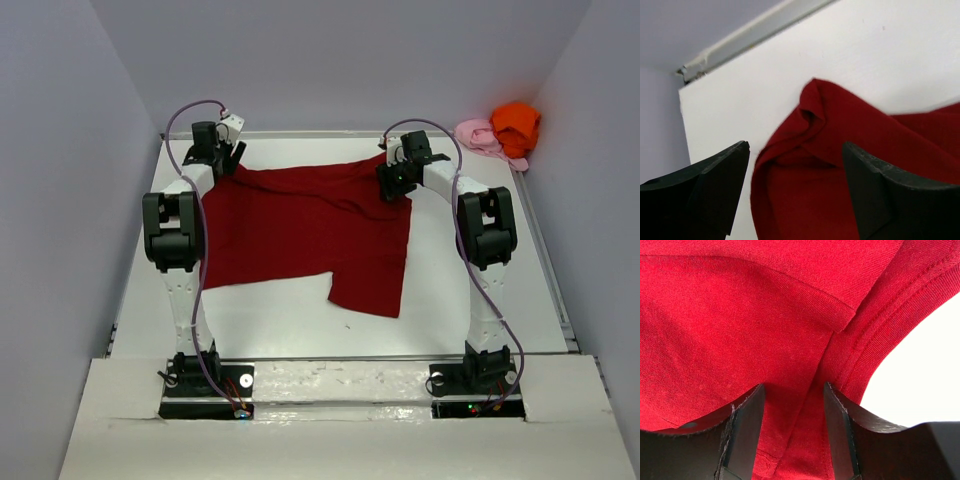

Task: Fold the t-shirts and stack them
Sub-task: Fold the tshirt

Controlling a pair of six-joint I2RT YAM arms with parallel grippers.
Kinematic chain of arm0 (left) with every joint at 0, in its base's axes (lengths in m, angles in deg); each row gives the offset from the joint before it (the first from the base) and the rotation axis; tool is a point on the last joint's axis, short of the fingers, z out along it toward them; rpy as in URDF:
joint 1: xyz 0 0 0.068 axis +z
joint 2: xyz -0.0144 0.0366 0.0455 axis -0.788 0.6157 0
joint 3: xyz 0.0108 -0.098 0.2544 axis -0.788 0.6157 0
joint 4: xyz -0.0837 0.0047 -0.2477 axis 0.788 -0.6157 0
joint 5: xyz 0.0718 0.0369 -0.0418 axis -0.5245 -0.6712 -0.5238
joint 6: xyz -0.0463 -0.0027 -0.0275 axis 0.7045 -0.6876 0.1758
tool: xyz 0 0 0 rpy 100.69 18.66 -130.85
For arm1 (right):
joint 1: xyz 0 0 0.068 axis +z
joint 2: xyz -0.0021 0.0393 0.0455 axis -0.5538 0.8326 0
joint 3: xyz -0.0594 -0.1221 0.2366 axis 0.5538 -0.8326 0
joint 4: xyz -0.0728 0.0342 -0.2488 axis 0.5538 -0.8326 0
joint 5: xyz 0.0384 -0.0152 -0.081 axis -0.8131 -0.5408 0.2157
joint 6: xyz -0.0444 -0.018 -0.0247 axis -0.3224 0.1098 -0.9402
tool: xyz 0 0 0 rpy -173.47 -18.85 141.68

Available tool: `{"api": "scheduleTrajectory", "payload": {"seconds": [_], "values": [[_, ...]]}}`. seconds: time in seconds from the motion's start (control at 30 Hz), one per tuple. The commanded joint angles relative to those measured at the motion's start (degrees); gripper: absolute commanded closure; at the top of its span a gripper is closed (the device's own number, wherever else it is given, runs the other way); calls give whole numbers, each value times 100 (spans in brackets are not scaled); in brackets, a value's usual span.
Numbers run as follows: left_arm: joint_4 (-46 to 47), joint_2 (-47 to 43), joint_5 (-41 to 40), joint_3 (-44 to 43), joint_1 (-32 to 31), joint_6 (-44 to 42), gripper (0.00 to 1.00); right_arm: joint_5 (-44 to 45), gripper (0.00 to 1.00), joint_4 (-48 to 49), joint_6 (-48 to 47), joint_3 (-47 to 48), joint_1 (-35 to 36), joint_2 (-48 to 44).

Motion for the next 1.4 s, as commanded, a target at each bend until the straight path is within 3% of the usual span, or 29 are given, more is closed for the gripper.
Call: {"api": "scheduleTrajectory", "payload": {"seconds": [0.0,0.27,0.57,1.17,1.37], "values": [[368,124,114,-743,-31,-33,13,-14,44,-28,-53,190,23,54],[17,573,132,-1395,-58,-25,14,-13,44,-37,-54,216,23,-7],[-773,881,26,-2028,-58,107,22,66,44,-28,-71,277,23,46],[-1443,1056,-141,-2186,-58,213,23,13,44,-46,-45,269,23,-51],[-1583,1267,-141,-2538,-58,186,31,-31,44,-46,-62,207,23,-148]]}}
